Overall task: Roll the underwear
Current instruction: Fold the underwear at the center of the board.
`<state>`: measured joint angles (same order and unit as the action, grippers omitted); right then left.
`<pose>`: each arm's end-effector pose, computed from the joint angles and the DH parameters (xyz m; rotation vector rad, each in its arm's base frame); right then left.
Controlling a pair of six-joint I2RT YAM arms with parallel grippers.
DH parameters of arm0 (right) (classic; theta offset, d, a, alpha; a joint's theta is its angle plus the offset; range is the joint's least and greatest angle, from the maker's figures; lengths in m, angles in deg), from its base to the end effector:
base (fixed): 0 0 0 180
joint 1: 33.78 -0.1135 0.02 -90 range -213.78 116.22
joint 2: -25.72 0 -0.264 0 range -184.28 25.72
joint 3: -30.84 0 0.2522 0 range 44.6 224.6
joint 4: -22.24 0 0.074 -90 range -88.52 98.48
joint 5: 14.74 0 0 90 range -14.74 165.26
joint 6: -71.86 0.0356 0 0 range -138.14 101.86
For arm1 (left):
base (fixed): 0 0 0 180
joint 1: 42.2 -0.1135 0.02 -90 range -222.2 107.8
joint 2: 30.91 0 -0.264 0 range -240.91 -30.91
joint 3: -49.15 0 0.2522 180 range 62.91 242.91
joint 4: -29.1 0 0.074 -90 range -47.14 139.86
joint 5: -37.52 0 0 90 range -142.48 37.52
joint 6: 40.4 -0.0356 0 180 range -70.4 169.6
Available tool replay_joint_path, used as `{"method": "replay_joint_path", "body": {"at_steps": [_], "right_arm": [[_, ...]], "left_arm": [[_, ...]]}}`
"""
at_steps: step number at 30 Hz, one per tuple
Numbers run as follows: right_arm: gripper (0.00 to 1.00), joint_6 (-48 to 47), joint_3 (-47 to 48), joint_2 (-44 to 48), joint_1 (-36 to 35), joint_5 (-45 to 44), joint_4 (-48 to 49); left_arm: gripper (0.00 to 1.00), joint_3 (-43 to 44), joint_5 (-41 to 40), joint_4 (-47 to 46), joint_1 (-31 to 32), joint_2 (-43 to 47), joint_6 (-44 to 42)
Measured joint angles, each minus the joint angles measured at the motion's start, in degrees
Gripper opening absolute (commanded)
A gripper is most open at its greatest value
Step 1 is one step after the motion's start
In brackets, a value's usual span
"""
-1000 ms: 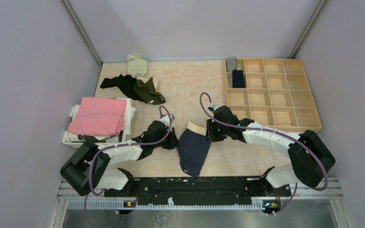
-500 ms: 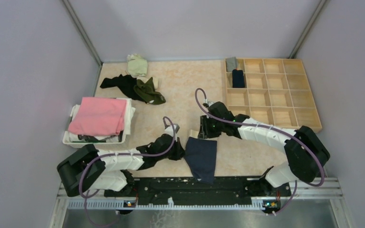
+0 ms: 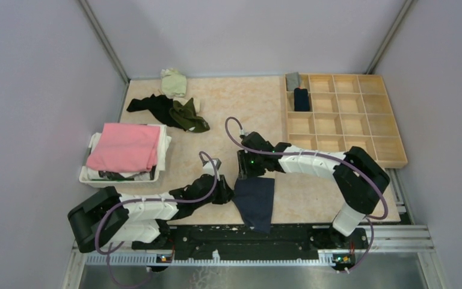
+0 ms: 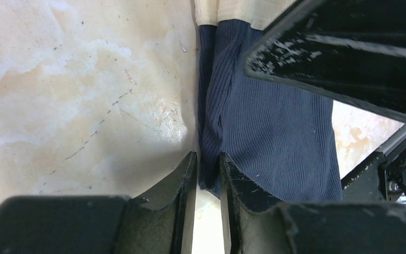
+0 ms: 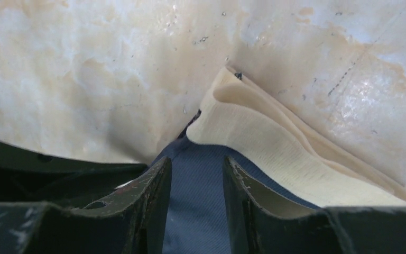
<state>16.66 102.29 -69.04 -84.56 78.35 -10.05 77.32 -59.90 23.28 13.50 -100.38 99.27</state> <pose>0.2106 0.2611 0.1864 -0.3932 2.6412 0.6143 0.1198 -0.1675 0.1308 0.0448 2.3292 -0.8626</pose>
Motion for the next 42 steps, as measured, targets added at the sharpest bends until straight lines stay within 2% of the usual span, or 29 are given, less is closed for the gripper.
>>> {"method": "replay_joint_path", "body": {"at_steps": [11, 21, 28, 36, 42], "right_arm": [[0.41, 0.26, 6.97, -9.20, -0.07, -2.05, -2.03], [0.44, -0.72, 10.73, -10.86, -0.11, -4.52, -6.69], [0.48, -1.57, 16.57, -10.86, -0.11, -6.29, -12.39], [0.47, -1.03, 20.87, -11.21, -0.13, -7.54, -17.20], [0.43, -0.66, 25.79, -16.46, -0.61, -8.44, -19.80]], "left_arm": [[0.36, -3.23, 0.07, -3.74, 0.09, 1.88, 0.33], [0.48, -4.39, 0.50, -6.19, 0.46, 2.40, 0.92], [0.51, -5.64, 0.48, -6.51, 0.74, 4.15, 1.29], [0.53, -6.29, 0.48, -6.75, 0.83, 5.09, 1.29], [0.53, -6.29, 0.50, -6.84, 0.87, 5.07, 1.29]]}}
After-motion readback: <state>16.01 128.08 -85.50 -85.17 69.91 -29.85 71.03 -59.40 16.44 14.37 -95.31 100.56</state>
